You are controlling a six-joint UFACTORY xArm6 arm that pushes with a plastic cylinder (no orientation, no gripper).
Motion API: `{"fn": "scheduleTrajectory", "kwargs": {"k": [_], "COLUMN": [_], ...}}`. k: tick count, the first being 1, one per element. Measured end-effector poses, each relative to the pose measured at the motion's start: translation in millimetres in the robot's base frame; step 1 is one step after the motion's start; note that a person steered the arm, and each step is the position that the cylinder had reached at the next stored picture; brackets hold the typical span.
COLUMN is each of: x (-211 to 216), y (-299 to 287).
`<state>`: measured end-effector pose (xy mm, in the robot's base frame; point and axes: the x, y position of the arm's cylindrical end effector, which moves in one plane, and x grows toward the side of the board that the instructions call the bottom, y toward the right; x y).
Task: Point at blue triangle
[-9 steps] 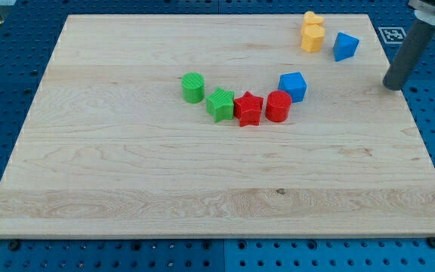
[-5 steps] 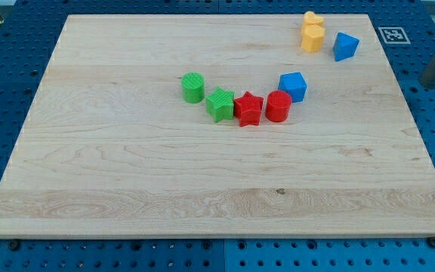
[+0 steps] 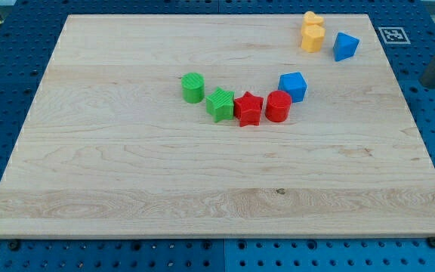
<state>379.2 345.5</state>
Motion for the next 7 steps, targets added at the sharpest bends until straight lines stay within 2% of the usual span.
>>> {"fn": "scheduleTrajectory", "kwargs": {"k": [2,3,5,6,7], "x": [-6,-39,-117,-111,-87], "y": [-1,-10,-92,-124,-124]}}
